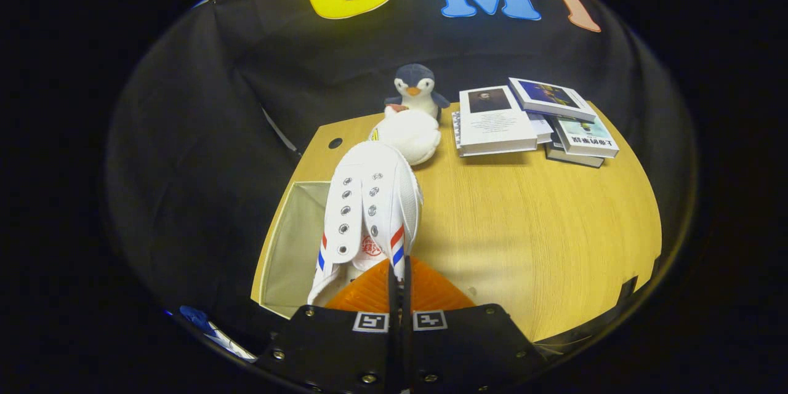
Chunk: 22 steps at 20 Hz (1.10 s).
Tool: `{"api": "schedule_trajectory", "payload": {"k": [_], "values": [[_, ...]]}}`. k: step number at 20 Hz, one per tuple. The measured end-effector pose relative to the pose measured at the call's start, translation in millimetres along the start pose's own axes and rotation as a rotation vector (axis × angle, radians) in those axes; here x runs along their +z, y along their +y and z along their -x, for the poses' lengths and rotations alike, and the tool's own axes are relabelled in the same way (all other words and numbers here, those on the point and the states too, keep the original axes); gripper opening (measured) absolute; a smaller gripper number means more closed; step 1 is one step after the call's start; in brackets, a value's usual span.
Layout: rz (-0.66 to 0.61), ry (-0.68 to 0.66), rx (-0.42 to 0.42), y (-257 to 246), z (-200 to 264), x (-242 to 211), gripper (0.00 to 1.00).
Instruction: Open the storage box then place both shoes into the box .Put the left shoe in first, then the right shoe, with the right side of both shoes facing outward in a uniform manner.
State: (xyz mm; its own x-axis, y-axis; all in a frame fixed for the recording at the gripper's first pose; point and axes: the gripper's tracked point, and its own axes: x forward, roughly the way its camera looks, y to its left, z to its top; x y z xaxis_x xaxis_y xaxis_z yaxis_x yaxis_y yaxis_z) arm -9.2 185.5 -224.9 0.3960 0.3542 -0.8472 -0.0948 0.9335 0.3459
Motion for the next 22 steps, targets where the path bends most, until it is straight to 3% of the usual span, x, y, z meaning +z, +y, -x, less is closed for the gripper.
{"api": "schedule_trajectory", "payload": {"k": [5,11,12,16,22], "values": [[0.002,0.023,0.028,33,-17,-9,0.0],[0.008,0.053,-0.018,36,-39,-26,0.01],[0.006,0.055,-0.006,39,-42,-30,0.04],[0.034,-0.038,-0.033,30,-30,-6,1.0],[0.084,-0.183,-0.016,20,3,28,0.99]]}}
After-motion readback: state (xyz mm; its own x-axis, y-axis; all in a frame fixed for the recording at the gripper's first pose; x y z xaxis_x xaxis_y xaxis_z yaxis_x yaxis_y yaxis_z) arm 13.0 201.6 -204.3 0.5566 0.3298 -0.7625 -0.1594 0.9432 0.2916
